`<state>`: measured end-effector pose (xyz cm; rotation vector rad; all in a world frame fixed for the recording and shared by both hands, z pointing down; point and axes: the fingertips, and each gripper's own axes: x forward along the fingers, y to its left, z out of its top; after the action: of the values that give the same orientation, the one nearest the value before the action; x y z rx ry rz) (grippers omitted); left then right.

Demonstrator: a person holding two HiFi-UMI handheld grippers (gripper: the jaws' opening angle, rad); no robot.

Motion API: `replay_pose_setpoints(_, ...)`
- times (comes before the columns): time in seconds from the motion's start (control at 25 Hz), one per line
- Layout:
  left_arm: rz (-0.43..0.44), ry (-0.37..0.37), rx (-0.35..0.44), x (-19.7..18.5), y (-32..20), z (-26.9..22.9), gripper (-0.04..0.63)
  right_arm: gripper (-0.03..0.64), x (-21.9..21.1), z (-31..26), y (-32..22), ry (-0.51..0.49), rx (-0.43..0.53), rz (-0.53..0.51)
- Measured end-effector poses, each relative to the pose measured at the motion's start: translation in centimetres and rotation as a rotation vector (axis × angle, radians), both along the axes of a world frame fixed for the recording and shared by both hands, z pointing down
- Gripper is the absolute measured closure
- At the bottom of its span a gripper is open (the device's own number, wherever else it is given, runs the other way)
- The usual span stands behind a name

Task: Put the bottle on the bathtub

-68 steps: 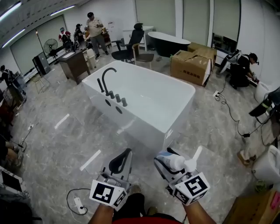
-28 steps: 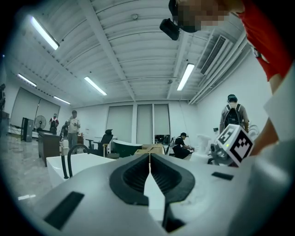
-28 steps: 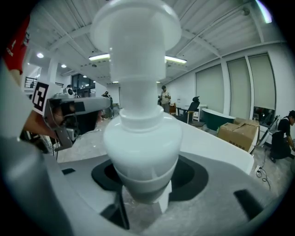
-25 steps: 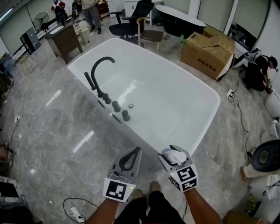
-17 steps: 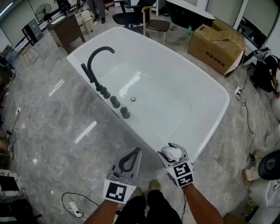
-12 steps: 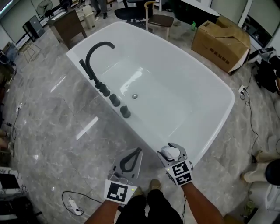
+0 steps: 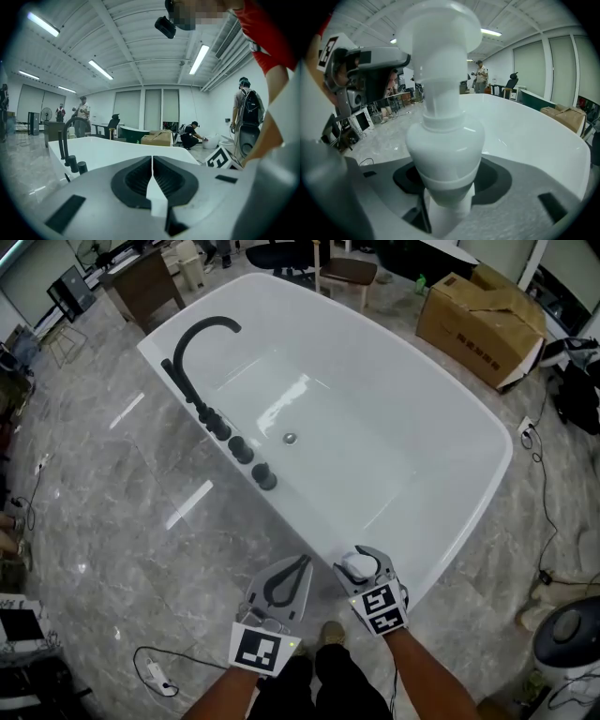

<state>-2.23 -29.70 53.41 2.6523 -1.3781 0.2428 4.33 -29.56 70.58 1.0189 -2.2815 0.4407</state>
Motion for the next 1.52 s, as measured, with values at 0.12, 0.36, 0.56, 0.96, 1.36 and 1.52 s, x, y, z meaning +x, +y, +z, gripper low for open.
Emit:
replay_pose_setpoints(0.12, 0.001, -0.009, -0.01, 0.1, 0.3, 0.3, 0.581, 0.374, 0.0, 0.5, 0.1, 0.003, -0.005, -0.002)
replay_pose_setpoints(0.36, -0.001, -0.02, -0.009, 0.0, 0.9, 0.0, 0.581, 0.37, -0.2, 0.6, 0.1, 0.015, 0.016, -0.007)
replay_pose_setpoints(0.56, -0.002, -0.018, -0.007, 0.0, 1.3, -0.6, 0.581, 0.32, 0.0, -0.3, 0.0, -0.005, 0.051, 0.014)
replay_pose_setpoints(0.96, 0.011, 0.022, 0.022, 0.0, 2.7, -4.3, 0.581, 0.313, 1.2, -7.3, 2.4, -0.037, 0.135, 0.031)
replay_pose_setpoints(1.36, 0.063, 0.075, 0.065, 0.5, 6.5, -11.3, 0.581, 0.433, 0.6, -21.9, 6.2, -0.185, 0.309, 0.116)
replay_pose_setpoints(1.52, 0.081, 0.103, 0.092, 0.7, 8.1, -14.2, 0.581, 0.494, 0.1, -27.3, 7.8, -0.249, 0.382, 0.123)
